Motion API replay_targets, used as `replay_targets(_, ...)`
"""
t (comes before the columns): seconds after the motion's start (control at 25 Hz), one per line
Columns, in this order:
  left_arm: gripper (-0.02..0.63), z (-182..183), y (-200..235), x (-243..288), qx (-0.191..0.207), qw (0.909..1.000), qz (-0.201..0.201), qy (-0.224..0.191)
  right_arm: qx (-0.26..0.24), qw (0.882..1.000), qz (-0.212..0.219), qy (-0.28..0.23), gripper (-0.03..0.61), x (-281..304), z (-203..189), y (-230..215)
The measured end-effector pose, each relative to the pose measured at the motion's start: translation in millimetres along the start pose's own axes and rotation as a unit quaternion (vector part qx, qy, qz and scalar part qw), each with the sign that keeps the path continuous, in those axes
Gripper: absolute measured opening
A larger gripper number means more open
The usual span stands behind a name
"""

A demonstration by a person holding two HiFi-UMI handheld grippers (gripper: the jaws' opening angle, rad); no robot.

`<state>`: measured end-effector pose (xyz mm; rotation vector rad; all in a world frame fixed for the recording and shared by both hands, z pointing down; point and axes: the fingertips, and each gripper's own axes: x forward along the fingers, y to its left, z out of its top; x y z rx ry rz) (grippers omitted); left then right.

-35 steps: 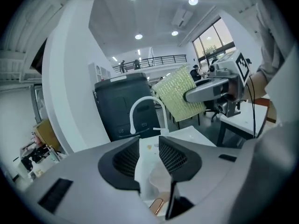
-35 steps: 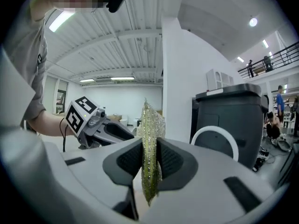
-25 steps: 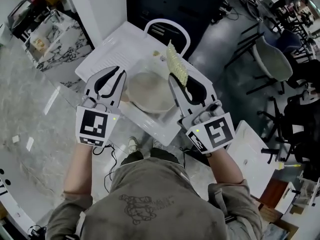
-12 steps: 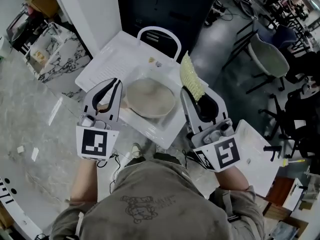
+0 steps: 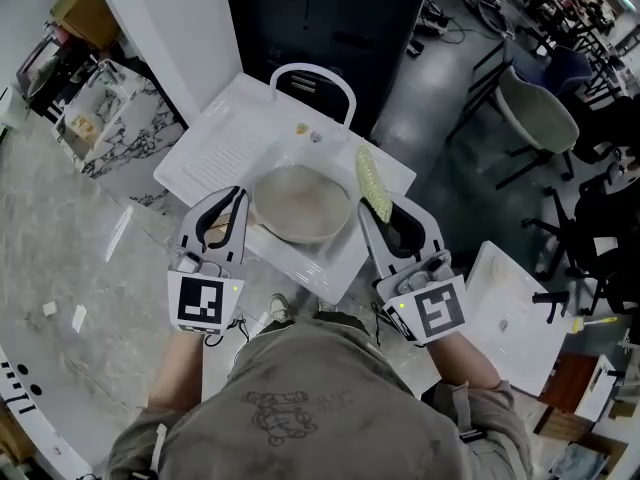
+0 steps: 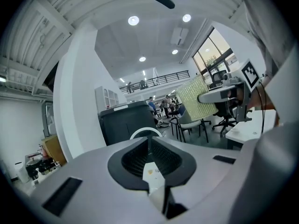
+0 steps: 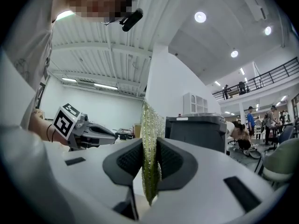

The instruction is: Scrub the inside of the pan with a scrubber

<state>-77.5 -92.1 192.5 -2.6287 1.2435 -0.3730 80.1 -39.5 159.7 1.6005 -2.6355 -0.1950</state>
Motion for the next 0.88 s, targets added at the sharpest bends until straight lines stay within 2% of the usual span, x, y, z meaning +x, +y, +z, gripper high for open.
replay_targets(0.16,0.034,-8.7,-15.7,1.5,0.006,0.9999,-0.008,0.010,0.019,1.000,-0.001,0.009,0.078,-5.1,-12.2,-4.1)
replay_targets(0.44,0.034,-14.9,-32.7,1.9,-0.007,0.9995,-0.021,0.024,0.011,1.000,-0.008,0.004,0.078,-9.6,-9.9,-16.6)
replay_targets(0.88,0.034,-18.7,-25.3,5.6,-0.010,0.9994,-0.017,0.030,0.033,0.999,-0.016,0.014,0.078,-6.3,-19.3,-28.3)
